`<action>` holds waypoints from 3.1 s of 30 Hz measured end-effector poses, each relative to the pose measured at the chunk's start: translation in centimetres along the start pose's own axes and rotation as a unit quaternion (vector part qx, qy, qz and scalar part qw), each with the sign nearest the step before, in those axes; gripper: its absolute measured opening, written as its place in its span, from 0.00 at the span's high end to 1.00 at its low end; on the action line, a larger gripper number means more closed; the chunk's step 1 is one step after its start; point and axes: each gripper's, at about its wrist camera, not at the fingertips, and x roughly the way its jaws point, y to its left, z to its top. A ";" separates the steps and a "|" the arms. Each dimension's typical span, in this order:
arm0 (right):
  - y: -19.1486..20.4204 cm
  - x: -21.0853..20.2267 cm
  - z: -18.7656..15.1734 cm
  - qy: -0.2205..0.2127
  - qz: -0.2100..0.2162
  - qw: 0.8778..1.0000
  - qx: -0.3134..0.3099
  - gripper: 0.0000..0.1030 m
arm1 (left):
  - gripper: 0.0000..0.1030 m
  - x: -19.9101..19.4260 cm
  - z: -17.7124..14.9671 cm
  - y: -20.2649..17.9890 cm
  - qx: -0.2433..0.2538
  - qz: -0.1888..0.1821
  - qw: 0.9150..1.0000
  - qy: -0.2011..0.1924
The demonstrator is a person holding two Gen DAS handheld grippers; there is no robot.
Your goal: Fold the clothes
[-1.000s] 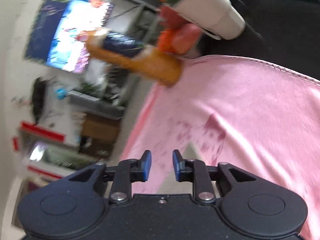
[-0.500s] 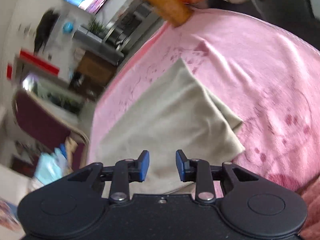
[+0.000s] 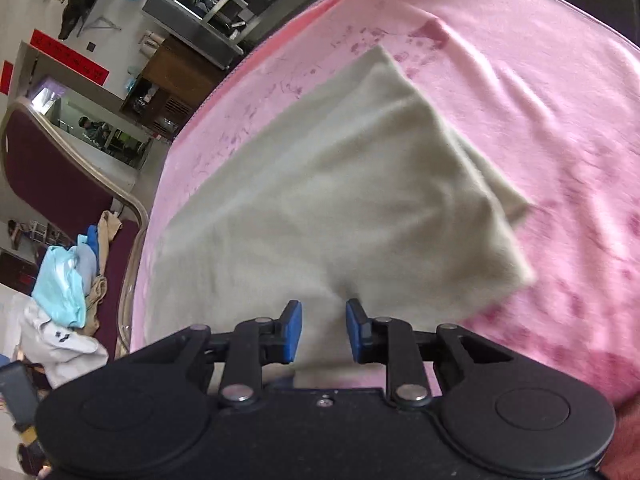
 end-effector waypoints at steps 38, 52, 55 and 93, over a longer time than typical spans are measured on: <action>-6.5 -3.0 2.4 -0.106 0.050 0.983 0.143 0.49 | 0.57 0.1 -0.3 -0.2 0.017 0.008 1.000 -0.001; -4.4 -1.3 1.0 -0.084 0.091 0.983 0.134 0.50 | 0.55 0.3 -0.3 -0.2 0.017 0.009 1.000 -0.003; -3.9 -1.3 1.0 -0.139 0.061 0.979 0.138 0.50 | 0.55 0.3 -0.2 0.0 0.013 0.006 1.000 -0.002; 27.0 18.9 -11.4 -0.070 -0.206 0.839 -0.499 0.89 | 0.57 -6.4 1.4 17.0 -0.145 -0.055 0.986 -0.069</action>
